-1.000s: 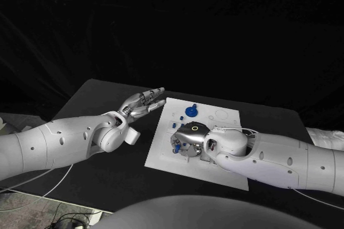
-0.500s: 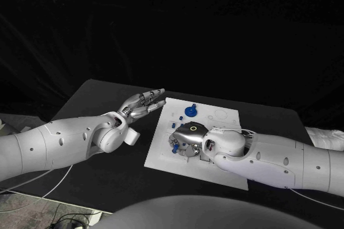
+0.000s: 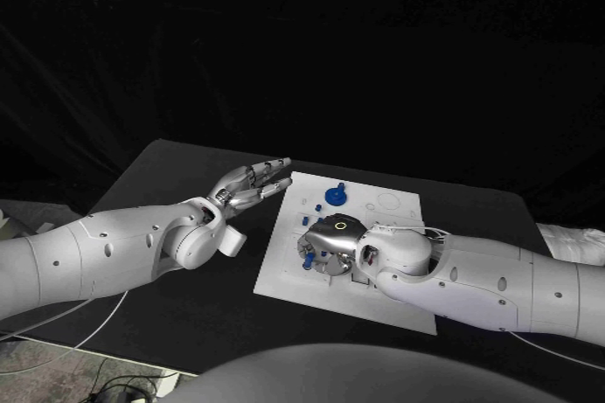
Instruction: Assemble the parts on the task board
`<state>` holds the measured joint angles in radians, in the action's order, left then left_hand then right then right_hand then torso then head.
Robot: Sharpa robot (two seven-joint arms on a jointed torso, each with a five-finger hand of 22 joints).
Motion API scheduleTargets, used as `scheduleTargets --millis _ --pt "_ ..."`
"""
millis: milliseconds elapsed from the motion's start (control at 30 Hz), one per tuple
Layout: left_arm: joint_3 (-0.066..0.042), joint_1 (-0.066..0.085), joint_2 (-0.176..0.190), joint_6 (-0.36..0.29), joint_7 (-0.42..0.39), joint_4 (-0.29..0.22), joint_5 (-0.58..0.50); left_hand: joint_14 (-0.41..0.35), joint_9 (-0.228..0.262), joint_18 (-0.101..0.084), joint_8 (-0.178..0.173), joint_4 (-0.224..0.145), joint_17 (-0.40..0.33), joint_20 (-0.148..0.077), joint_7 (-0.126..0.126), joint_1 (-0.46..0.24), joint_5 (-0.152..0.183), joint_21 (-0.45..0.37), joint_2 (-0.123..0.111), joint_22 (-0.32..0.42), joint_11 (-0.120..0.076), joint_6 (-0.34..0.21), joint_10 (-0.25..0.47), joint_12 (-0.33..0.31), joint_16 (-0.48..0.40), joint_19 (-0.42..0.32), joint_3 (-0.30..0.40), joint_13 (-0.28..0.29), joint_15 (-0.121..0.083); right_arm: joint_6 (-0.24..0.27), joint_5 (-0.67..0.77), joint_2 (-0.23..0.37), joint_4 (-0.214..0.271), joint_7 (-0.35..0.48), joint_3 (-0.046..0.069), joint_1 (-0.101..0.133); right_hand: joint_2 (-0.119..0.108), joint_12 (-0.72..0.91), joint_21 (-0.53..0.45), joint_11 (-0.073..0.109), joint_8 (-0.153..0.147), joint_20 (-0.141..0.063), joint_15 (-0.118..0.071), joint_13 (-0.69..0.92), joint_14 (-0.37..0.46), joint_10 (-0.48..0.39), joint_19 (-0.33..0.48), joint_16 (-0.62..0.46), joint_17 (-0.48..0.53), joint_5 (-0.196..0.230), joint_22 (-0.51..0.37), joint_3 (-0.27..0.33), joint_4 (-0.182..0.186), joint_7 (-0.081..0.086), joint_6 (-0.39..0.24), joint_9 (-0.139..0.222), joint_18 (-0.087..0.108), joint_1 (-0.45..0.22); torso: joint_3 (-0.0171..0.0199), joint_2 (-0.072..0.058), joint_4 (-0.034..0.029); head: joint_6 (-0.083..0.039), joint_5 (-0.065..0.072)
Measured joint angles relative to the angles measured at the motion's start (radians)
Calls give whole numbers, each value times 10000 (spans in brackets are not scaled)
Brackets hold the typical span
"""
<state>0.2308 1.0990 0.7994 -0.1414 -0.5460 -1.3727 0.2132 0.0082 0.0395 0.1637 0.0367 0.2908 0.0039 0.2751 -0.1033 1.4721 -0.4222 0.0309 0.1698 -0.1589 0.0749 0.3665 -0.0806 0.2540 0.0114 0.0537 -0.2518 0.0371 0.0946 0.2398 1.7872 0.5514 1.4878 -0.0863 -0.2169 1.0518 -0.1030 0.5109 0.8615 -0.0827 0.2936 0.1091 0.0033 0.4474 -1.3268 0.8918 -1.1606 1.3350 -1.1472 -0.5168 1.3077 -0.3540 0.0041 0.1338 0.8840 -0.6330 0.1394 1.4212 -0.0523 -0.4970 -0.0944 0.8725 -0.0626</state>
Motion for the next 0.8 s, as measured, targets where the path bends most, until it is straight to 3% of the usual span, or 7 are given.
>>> scheduleTargets --millis 800 --pt "0 -63 -42 131 96 23 3 35 7 0 39 -26 1 35 -34 39 -95 0 39 1 34 106 34 0 0 -35 26 1 35 -137 -40 4 40 59 3 -125 -41 -53 -254 -29 -49 36 5 62 181 -185 286 -117 165 61 -2 -26 -26 -61 61 -19 -1 -41 1 6 1 0 24"
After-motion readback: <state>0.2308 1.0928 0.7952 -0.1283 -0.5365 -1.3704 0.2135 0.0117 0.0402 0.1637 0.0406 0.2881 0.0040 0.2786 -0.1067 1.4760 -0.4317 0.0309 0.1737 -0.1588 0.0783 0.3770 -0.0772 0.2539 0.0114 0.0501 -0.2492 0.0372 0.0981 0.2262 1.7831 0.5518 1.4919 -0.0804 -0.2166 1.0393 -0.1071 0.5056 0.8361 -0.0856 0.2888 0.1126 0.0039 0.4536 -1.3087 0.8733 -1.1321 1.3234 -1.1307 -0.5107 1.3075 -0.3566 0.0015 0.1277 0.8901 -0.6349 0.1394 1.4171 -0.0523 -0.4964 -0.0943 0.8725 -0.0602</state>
